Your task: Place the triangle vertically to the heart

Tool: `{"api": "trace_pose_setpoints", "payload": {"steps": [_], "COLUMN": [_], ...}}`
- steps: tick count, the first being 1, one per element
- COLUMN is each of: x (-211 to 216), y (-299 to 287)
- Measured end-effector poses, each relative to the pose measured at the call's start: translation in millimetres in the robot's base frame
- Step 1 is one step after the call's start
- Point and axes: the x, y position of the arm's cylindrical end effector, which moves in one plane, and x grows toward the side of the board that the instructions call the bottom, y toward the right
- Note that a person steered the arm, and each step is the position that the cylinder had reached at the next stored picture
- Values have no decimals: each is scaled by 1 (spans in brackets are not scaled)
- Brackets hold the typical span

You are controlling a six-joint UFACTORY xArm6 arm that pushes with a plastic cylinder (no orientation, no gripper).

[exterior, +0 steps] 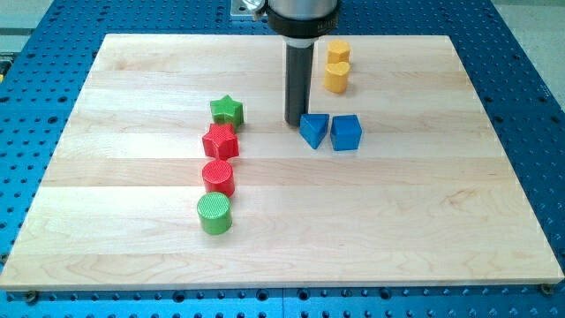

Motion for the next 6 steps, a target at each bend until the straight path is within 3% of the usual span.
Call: {"api": "trace_pose_setpoints", "payload": {"steps": [1,2,3,4,6], "x": [22,-5,30,67,56], "y": [50,25,-36,-11,63]}}
